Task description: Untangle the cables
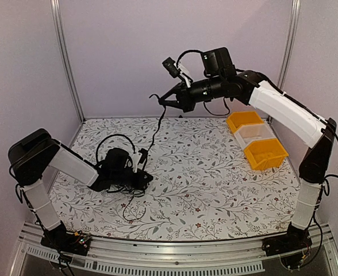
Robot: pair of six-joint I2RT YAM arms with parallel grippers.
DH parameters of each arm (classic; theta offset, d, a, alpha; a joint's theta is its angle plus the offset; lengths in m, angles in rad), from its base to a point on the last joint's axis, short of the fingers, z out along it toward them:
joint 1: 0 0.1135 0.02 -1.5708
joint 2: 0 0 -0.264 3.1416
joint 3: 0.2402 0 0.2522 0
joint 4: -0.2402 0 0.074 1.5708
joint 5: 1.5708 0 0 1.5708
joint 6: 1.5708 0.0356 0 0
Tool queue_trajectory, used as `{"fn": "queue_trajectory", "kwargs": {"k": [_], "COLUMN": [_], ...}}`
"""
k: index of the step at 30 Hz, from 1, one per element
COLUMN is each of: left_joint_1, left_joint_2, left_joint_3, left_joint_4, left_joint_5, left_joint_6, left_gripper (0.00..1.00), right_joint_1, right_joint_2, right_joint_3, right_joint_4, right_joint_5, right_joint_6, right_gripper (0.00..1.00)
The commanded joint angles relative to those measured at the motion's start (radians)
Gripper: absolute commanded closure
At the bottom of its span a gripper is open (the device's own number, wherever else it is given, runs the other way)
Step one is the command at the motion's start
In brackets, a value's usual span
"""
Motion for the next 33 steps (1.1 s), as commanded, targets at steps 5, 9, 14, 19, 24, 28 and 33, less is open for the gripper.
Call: {"fn": "queue_trajectory", "kwargs": {"k": [5, 9, 14, 19, 24, 28, 33], "left_joint_1": [-0.019, -0.018, -0.018, -0.016, -0.016, -0.012, 0.006], "left_joint_2": [0.009, 0.018, 0.018, 0.025, 0.041, 0.035, 0.029], "left_joint_3": [-0.112, -0.132, -0.134, -0.124, -0.108, -0.1, -0.097], "left_joint_4": [0.08, 0.073, 0.049, 0.023, 0.006, -0.013, -0.063], "left_joint_5": [0.007, 0.0, -0.016, -0.019, -0.017, -0.033, -0.056], "left_joint_6": [-0.029, -0.029, -0.023, -0.006, 0.001, -0.003, -0.009], "left_gripper": [0.88, 0.88, 0.82, 0.82, 0.83, 0.83, 0.76], "right_joint_1": [-0.094, -0.104, -0.107, -0.114, -0.116, -0.118, -0.188], "right_joint_2": [-0.055, -0.12, -0.173, -0.196, -0.215, -0.226, -0.236], "right_joint_3": [0.467, 0.468, 0.47, 0.478, 0.482, 0.482, 0.488], "right_joint_4": [0.064, 0.184, 0.313, 0.428, 0.544, 0.61, 0.716], "right_joint_5": [0.177, 0.314, 0.447, 0.517, 0.56, 0.594, 0.63], "right_joint_6": [-0.006, -0.128, -0.261, -0.343, -0.42, -0.487, -0.527], "right_gripper": [1.0, 1.0, 1.0, 1.0, 1.0, 1.0, 1.0]}}
